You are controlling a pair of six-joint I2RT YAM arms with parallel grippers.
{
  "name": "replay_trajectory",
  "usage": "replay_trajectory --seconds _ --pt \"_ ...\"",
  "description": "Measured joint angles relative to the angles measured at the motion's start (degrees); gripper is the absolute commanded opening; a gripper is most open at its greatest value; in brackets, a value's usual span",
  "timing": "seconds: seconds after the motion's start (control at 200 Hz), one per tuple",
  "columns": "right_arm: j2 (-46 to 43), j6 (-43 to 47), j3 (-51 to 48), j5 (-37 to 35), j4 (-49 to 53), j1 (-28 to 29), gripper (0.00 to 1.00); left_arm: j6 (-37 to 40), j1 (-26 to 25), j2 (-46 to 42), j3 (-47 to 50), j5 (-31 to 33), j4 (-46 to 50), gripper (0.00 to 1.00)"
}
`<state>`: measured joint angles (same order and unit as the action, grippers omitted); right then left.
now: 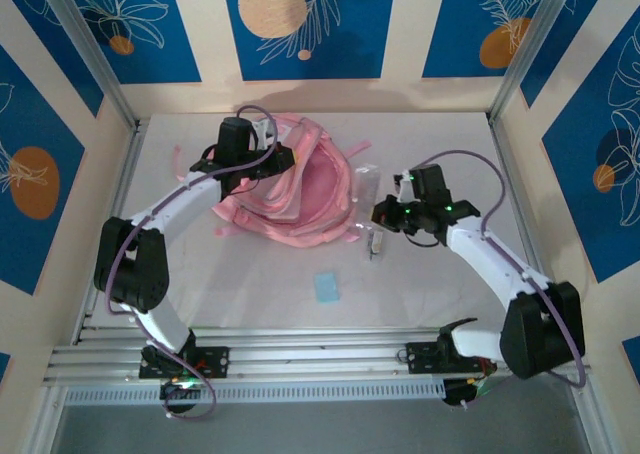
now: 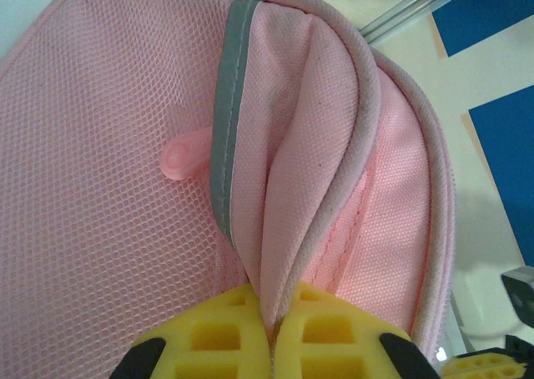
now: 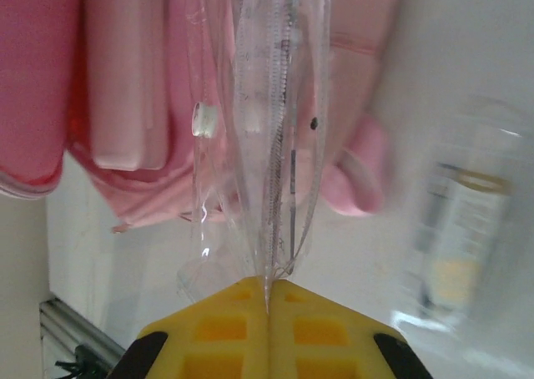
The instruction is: Pack the student bag
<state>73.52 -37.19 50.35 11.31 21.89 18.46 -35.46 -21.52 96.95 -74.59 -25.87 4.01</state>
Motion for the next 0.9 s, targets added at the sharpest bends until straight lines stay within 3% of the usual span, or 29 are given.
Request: replay_trajectory --seconds 0.35,0.715,0.9 --pt "23.6 -3.4 14.6 5.0 -18.3 8.5 0.00 -0.7 0.0 0.0 -0.2 0.0 -0.2 0.00" --pt "46.5 -9.5 33.2 9.2 -26.9 12.0 0.00 -2.6 0.0 0.0 -0.2 -0.1 -1.6 0.00" --pt "49.5 -11.8 37.3 10.0 -27.5 13.3 0.29 -3.2 0.3 0.0 -0.2 -0.3 -2.3 0.00"
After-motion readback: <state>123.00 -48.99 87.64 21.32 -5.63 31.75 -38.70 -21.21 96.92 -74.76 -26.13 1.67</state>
